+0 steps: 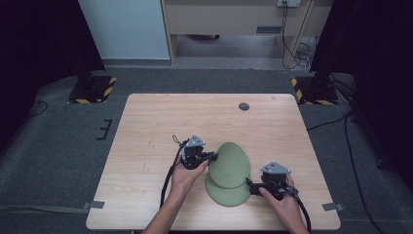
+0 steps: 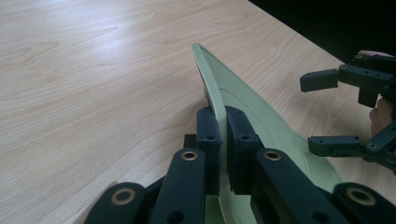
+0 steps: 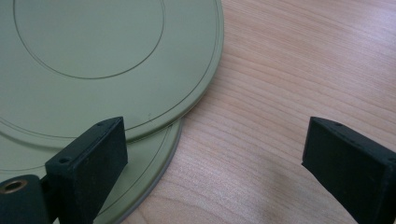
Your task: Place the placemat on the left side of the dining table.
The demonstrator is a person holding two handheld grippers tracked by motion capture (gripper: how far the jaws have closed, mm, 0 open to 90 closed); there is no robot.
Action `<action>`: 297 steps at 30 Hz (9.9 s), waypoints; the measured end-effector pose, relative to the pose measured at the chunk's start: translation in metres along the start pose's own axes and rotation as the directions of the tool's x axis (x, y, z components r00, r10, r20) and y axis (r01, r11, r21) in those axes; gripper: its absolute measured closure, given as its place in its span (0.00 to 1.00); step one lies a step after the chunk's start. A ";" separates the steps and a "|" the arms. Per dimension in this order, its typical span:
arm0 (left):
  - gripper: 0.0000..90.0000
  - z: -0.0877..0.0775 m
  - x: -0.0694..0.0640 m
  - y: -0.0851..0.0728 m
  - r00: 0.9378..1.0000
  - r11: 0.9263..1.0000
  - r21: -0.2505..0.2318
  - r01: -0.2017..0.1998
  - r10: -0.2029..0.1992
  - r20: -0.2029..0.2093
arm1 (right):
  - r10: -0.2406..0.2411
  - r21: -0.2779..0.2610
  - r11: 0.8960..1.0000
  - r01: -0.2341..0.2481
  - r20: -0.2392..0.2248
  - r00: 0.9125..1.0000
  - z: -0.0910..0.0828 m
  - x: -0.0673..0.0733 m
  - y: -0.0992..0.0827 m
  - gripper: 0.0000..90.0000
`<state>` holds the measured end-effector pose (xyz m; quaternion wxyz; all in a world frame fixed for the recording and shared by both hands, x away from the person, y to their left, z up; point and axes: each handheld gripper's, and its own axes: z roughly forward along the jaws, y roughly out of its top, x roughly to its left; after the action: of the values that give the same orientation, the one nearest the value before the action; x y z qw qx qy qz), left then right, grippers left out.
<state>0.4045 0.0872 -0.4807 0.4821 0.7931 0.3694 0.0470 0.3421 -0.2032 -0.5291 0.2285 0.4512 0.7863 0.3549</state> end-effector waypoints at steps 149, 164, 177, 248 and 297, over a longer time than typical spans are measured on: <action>0.95 -0.108 0.079 0.069 0.944 0.994 -0.105 0.033 -0.066 -0.323 | 0.117 0.069 0.990 -0.126 0.124 0.985 0.000 -0.046 -0.011 0.07; 0.95 -0.110 0.083 0.064 0.942 0.993 -0.108 0.042 -0.075 -0.326 | 0.114 0.070 0.990 -0.124 0.123 0.986 0.001 -0.045 -0.011 0.07; 0.95 -0.107 0.085 0.059 0.943 0.993 -0.107 0.051 -0.084 -0.322 | 0.116 0.070 0.990 -0.125 0.122 0.986 0.001 -0.045 -0.011 0.08; 0.95 -0.147 0.149 -0.004 0.880 0.977 -0.122 0.174 -0.209 -0.427 | 0.124 0.065 0.989 -0.131 0.106 0.987 0.002 -0.043 -0.012 0.07; 0.95 -0.158 0.176 -0.040 0.841 0.969 -0.097 0.226 -0.244 -0.483 | 0.121 0.067 0.990 -0.128 0.095 0.988 0.002 -0.042 -0.012 0.07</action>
<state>0.4425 0.3241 -0.4780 0.3889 0.6948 0.5730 0.1941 0.3571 -0.2435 -0.5380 0.2249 0.5231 0.7578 0.3188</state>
